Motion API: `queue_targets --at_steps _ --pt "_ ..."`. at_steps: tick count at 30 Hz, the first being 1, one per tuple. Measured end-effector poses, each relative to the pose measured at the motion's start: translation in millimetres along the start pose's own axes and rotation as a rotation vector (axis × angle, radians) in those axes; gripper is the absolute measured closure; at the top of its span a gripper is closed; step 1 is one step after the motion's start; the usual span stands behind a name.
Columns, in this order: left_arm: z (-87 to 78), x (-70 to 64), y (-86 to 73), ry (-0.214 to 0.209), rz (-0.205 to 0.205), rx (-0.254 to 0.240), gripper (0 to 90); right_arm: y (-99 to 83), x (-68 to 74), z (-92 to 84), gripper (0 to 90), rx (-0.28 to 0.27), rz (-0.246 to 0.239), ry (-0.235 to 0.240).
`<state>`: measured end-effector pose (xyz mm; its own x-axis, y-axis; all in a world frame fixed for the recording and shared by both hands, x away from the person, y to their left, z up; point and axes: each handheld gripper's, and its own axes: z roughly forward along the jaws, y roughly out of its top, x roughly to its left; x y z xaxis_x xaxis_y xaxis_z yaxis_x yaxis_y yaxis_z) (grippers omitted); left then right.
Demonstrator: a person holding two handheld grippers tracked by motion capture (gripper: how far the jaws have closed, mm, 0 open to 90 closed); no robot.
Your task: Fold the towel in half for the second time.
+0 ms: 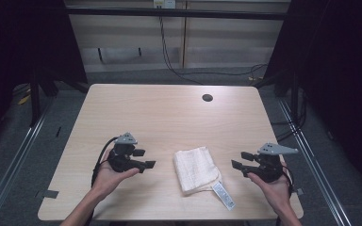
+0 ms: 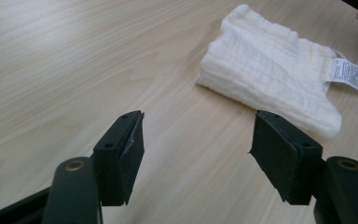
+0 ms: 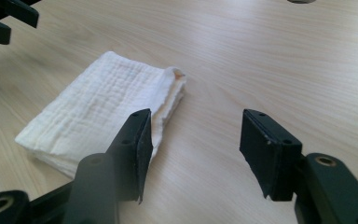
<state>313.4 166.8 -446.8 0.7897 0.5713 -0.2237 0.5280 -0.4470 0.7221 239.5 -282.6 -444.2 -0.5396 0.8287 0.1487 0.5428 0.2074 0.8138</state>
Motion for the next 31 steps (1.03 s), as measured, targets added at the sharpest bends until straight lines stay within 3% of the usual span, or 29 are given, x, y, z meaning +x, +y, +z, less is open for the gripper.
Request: queue_targets --at_steps 2,7,12,15,23,27,28,31 --pt "-7.1 0.2 -5.8 0.029 -0.004 0.006 34.8 -2.7 -2.2 -3.1 42.7 0.001 0.006 -0.014" --pt "-25.6 -0.4 -24.6 0.043 -0.009 -0.003 33.3 -16.0 -4.9 -8.5 41.6 -0.014 0.028 -0.033" --pt "-38.4 5.3 -37.8 0.082 -0.029 0.006 31.1 -27.8 -8.0 -11.4 38.9 0.015 0.038 -0.059" --pt "-49.2 10.2 -50.6 0.132 -0.074 -0.006 29.6 -29.3 -10.8 -14.9 38.0 0.007 0.042 -0.069" --pt "-64.2 17.1 -82.6 0.161 -0.113 -0.062 29.1 -38.2 -17.4 -19.6 35.5 -0.011 0.063 -0.101" --pt "-71.6 26.8 -85.1 0.167 -0.193 -0.097 29.5 -44.3 -21.0 -19.9 35.3 -0.018 0.091 -0.093" --pt "-72.0 27.6 -85.3 0.149 -0.191 -0.102 29.1 -44.7 -20.9 -19.1 34.6 -0.020 0.094 -0.089" --pt "-70.3 27.5 -86.2 0.153 -0.178 -0.084 29.2 -44.6 -20.2 -16.3 34.0 -0.014 0.085 -0.086"
